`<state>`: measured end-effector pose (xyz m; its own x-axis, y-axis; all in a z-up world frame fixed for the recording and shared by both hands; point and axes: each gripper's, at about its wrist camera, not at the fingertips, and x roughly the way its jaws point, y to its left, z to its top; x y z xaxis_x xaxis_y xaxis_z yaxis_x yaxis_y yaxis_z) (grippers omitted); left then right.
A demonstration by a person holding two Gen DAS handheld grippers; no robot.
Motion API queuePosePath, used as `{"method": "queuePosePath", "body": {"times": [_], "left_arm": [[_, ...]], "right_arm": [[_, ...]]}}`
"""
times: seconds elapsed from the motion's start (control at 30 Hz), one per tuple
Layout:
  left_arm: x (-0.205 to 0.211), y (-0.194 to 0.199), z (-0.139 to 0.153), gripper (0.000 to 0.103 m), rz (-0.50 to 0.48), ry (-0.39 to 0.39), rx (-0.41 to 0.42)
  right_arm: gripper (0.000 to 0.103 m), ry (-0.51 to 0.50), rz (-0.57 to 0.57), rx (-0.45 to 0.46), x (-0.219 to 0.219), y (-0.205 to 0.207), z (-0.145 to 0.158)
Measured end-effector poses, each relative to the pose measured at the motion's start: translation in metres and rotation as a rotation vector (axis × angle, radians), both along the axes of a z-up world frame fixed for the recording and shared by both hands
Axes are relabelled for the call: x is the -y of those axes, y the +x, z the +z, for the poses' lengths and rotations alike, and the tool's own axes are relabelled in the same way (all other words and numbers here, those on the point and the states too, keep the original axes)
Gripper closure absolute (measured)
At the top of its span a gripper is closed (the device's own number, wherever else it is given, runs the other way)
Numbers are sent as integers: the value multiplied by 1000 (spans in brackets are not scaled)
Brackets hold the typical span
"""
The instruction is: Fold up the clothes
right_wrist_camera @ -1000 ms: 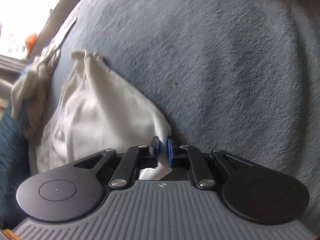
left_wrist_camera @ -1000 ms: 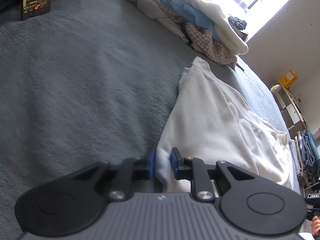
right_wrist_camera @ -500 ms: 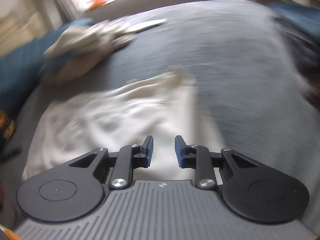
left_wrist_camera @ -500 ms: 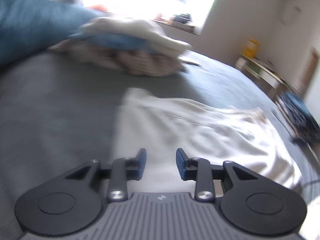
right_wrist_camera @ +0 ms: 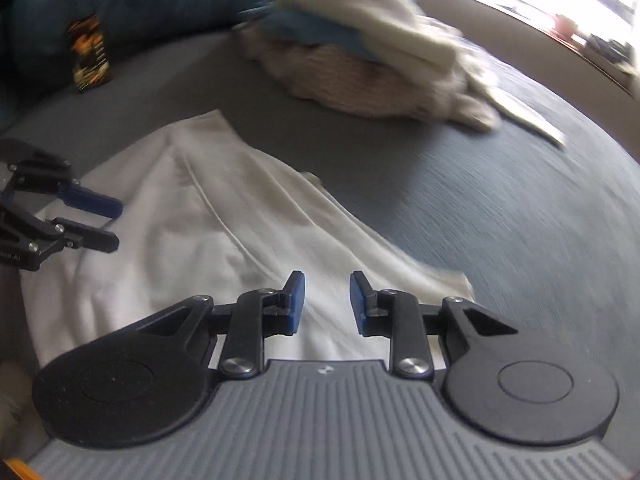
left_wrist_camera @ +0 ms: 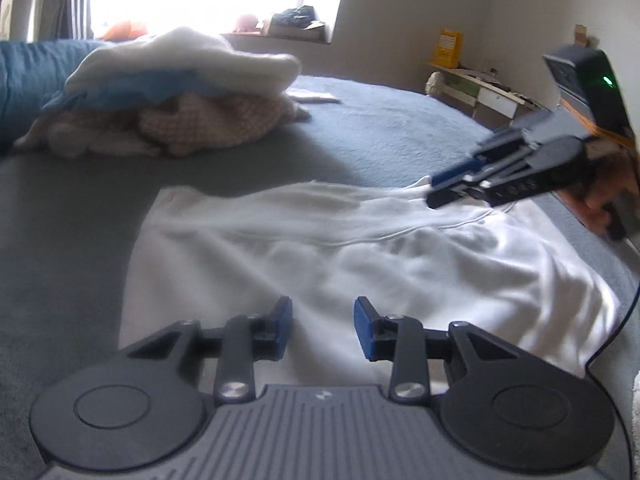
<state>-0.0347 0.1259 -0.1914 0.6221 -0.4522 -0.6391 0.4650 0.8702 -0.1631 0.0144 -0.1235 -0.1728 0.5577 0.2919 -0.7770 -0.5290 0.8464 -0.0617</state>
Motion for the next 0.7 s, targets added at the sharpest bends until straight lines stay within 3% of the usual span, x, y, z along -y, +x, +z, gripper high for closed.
{"method": "queuePosePath", "body": {"times": [0.1,0.27,0.53,0.63,0.67,0.7], "left_arm": [[-6,3,-7,66,13,-8,-15],[-10,3,-15,66,14,-11,-16],[-11,1,-17,64,8,-13,8],[-10,1,-16,64,13,-15,12],[-10,2,-15,63,18,-16,13],[-10,2,-15,63,24,-19,14]], "right_arm": [[75,-44,127,-5,-21,25,-7],[73,-96,242,-45,-47,51,-22],[73,-71,288,-92,-58,77,-32],[90,-65,283,-108,-60,77,-31],[101,-75,285,-99,-62,76,-30],[102,-87,290,-82,-64,73,-28]]}}
